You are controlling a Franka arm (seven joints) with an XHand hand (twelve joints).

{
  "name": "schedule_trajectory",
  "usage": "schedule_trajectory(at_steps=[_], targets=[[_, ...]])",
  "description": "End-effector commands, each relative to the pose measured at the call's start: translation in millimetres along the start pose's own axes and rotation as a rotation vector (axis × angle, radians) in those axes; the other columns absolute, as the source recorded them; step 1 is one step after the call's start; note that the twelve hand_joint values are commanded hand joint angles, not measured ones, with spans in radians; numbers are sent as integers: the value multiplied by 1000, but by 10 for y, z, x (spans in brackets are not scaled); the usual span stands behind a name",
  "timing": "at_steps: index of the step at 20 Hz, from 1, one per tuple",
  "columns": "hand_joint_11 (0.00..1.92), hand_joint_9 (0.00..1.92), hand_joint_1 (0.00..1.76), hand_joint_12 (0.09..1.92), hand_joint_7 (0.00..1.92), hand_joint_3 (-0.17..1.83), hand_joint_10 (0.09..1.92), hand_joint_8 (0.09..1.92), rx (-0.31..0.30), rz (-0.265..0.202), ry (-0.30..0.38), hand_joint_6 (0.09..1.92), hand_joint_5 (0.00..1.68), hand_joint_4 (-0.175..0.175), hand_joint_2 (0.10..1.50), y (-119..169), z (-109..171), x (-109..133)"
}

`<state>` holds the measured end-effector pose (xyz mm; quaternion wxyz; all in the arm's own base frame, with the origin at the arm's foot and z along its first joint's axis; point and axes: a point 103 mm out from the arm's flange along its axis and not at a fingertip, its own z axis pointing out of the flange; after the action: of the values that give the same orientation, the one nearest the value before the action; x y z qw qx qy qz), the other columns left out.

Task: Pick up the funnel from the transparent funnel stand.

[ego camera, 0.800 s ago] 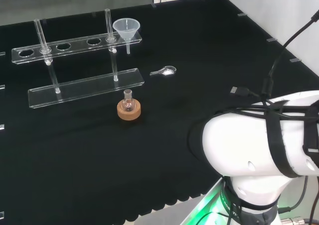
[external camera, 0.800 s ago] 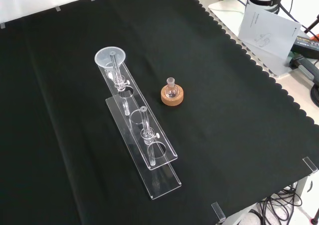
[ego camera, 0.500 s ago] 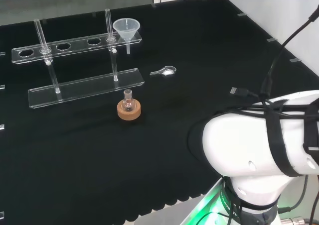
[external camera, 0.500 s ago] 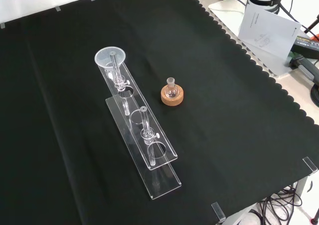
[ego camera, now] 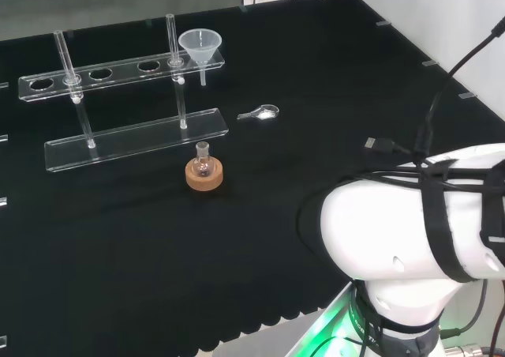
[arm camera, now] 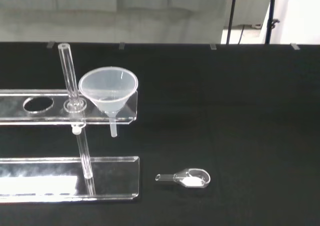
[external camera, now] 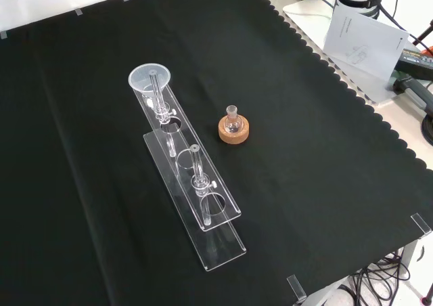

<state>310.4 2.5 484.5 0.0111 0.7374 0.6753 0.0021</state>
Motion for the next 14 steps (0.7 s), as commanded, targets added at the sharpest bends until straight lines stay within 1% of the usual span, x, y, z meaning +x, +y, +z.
schedule_trajectory(at_steps=[1,5,9,14], targets=[[0,49,0,1371,0,448,625,146,24,24,-5,87,148,32,1167,101,28,68],[0,51,0,1372,0,443,625,147,31,37,-9,87,148,32,1167,209,54,86],[0,54,0,1373,0,438,624,149,51,42,-17,87,148,30,1166,340,129,117],[0,63,0,1378,4,402,618,172,75,14,-24,87,146,27,1166,566,223,154]])
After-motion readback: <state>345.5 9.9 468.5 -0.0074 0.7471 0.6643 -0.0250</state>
